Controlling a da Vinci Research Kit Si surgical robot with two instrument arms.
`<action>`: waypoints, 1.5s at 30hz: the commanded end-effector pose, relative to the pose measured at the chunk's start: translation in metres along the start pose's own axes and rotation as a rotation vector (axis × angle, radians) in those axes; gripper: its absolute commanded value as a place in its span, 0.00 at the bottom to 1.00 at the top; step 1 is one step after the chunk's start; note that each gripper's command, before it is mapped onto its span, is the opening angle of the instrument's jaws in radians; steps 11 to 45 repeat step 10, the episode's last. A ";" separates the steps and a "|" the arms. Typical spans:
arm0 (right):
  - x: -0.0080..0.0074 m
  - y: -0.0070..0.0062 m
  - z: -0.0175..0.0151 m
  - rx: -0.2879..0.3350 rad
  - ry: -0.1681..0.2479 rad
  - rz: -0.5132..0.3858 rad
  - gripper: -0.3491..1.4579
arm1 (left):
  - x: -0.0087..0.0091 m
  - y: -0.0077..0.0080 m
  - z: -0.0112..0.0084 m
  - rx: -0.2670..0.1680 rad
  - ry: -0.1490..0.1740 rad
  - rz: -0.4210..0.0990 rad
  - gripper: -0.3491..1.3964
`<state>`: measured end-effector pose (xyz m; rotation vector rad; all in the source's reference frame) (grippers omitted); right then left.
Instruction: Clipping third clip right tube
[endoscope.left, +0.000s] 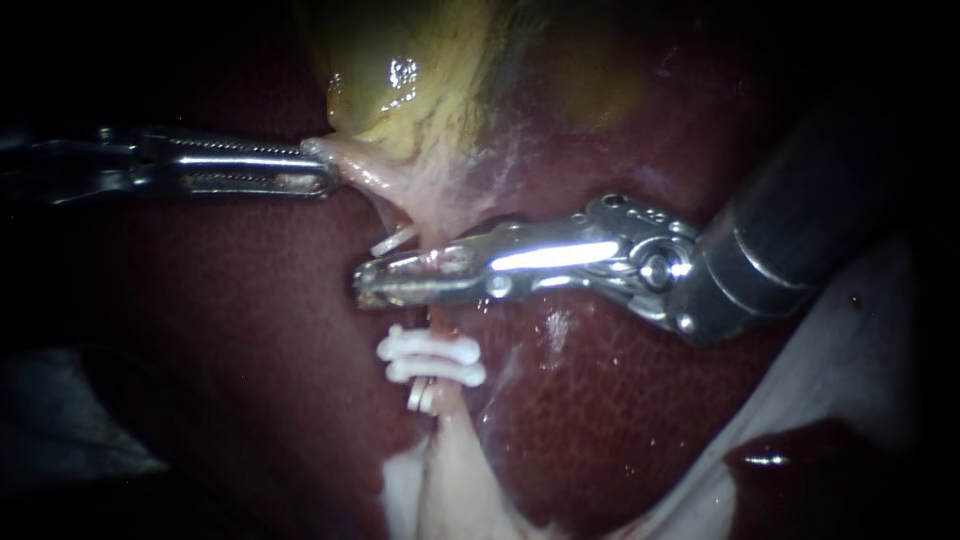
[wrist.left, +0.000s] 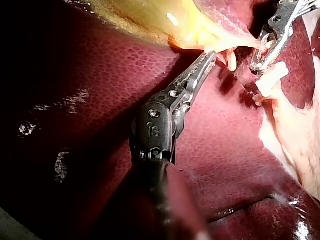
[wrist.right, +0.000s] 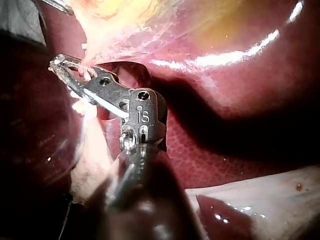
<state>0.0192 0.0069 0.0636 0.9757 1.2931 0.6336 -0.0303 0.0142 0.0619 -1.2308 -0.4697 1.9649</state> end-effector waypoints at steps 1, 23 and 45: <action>0.0000 0.0001 0.0000 -0.001 -0.001 0.000 0.00 | 0.0000 0.0000 0.0000 0.000 0.000 0.000 0.00; 0.0000 0.0001 0.0000 -0.002 -0.001 0.000 0.00 | 0.0000 0.0000 0.0000 0.000 0.000 0.000 0.00; 0.0000 0.0001 0.0000 -0.002 -0.001 0.000 0.00 | 0.0000 0.0000 0.0000 0.000 0.000 0.000 0.00</action>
